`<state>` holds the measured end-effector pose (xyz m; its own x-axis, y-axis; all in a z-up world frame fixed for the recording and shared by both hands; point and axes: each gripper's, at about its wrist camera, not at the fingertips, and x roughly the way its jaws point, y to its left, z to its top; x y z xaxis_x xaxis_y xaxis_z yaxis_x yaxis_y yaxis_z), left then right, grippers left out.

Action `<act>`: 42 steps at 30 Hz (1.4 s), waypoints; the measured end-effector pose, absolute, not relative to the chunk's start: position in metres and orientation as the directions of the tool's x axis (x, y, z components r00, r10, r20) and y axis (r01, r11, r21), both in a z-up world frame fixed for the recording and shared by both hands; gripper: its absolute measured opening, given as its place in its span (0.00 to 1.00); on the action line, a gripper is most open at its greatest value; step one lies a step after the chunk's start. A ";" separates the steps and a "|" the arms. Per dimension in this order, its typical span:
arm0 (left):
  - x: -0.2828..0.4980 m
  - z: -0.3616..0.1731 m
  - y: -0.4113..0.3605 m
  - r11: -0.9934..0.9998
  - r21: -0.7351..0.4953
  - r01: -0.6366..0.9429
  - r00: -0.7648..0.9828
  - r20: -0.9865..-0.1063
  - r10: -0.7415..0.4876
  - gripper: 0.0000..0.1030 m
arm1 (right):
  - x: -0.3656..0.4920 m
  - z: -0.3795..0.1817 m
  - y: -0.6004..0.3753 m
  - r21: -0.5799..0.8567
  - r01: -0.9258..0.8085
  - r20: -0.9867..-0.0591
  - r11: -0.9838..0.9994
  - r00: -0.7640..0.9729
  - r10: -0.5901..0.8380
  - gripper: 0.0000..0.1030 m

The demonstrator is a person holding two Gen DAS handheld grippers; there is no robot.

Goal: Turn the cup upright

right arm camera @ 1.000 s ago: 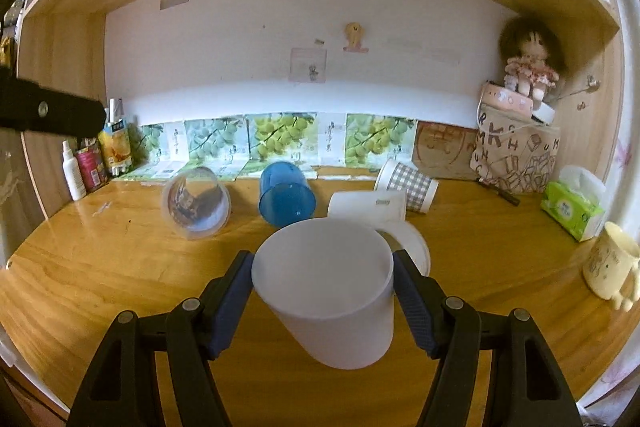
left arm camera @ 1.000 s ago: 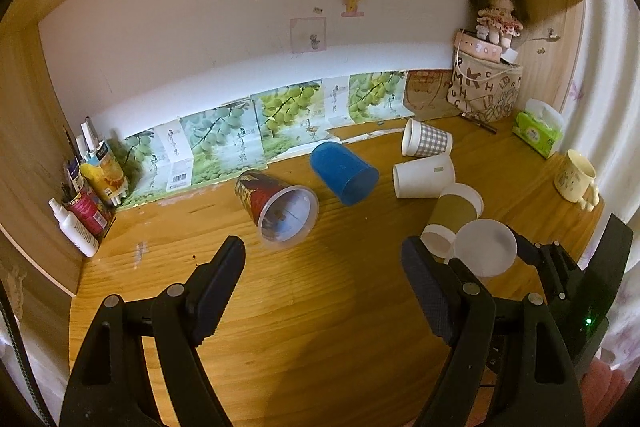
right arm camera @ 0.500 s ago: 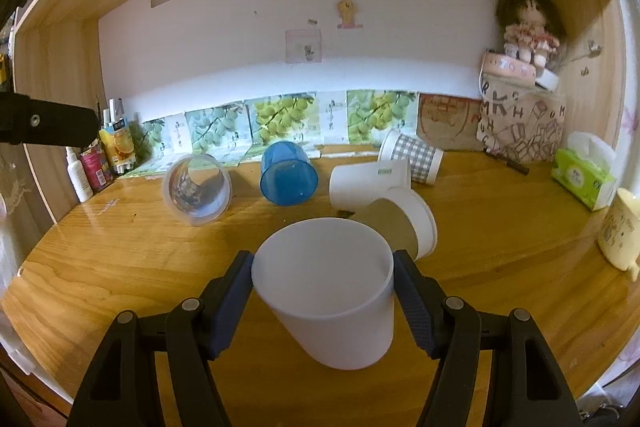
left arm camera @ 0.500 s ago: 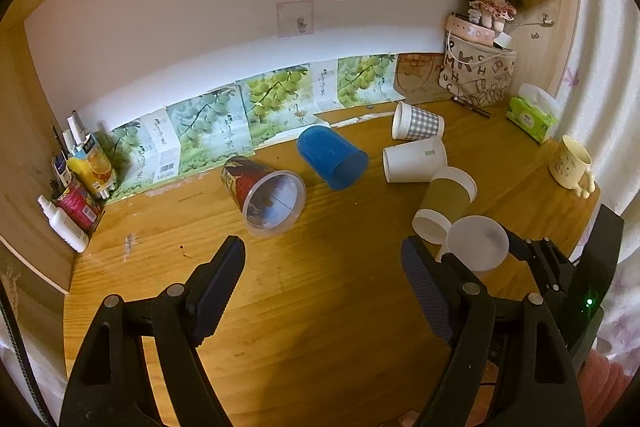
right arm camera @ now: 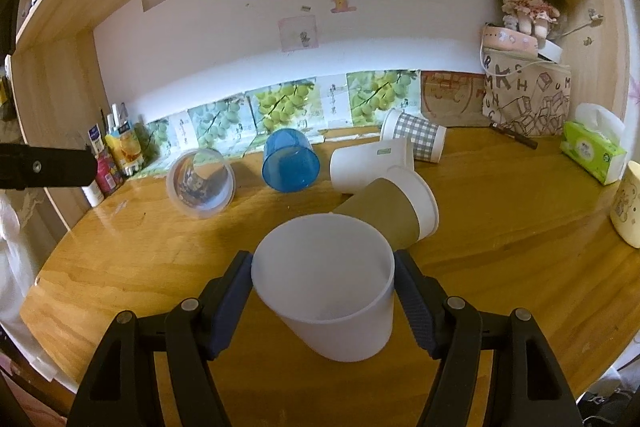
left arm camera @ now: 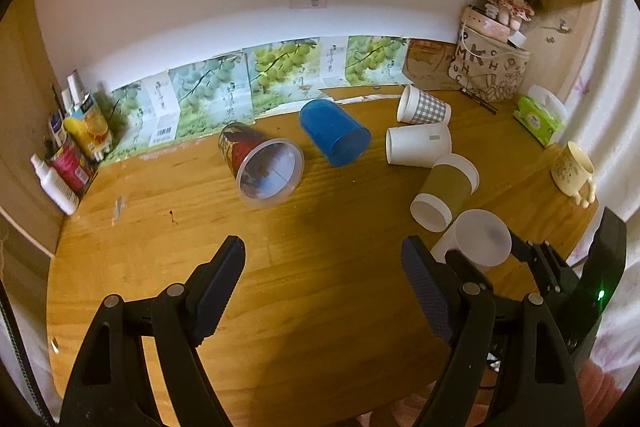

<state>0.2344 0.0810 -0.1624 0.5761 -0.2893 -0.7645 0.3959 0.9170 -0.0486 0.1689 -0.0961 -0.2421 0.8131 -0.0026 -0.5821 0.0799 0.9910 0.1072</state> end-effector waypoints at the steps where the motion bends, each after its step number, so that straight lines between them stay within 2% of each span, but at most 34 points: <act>1: 0.234 -0.162 0.080 0.920 -0.055 0.387 0.576 -0.765 -0.288 0.81 | 0.169 -0.243 -0.096 0.101 0.072 -0.589 0.992 0.808 0.001 0.74; 2: 0.233 -0.161 0.079 0.924 -0.059 0.379 0.575 -0.767 -0.285 0.81 | 0.168 -0.243 -0.096 0.098 0.063 -0.595 0.993 0.804 0.007 0.80; 9: 0.220 -0.154 0.072 0.950 -0.104 0.293 0.558 -0.789 -0.258 0.81 | 0.158 -0.240 -0.098 0.068 -0.004 -0.648 0.998 0.760 0.047 0.86; 14: 0.202 -0.148 0.067 0.963 -0.141 0.228 0.533 -0.810 -0.245 0.81 | 0.138 -0.221 -0.112 0.066 -0.011 -0.678 0.998 0.733 0.053 0.86; 16: 0.192 -0.145 0.064 0.968 -0.146 0.204 0.530 -0.815 -0.235 0.81 | 0.127 -0.209 -0.119 0.055 -0.009 -0.689 0.998 0.723 0.045 0.90; 18: 0.179 -0.140 0.058 0.973 -0.142 0.181 0.531 -0.819 -0.219 0.81 | 0.116 -0.193 -0.126 0.051 -0.005 -0.693 0.999 0.720 0.039 0.98; 26: 0.134 -0.125 0.045 0.982 -0.150 0.114 0.573 -0.797 -0.189 0.81 | 0.076 -0.130 -0.147 0.102 0.042 -0.696 0.994 0.717 0.041 0.99; 29: 0.120 -0.118 0.041 0.983 -0.144 0.112 0.587 -0.789 -0.182 0.85 | 0.060 -0.110 -0.149 0.127 0.040 -0.690 0.991 0.721 0.059 0.99; 35: 0.087 -0.093 0.040 0.985 -0.138 0.101 0.671 -0.721 -0.170 0.97 | 0.033 -0.084 -0.146 0.171 0.015 -0.668 0.985 0.736 0.105 0.99; 42: 0.060 -0.065 0.043 0.993 -0.108 0.050 0.794 -0.599 -0.105 0.99 | 0.011 -0.068 -0.138 0.126 -0.020 -0.602 0.992 0.793 0.093 0.99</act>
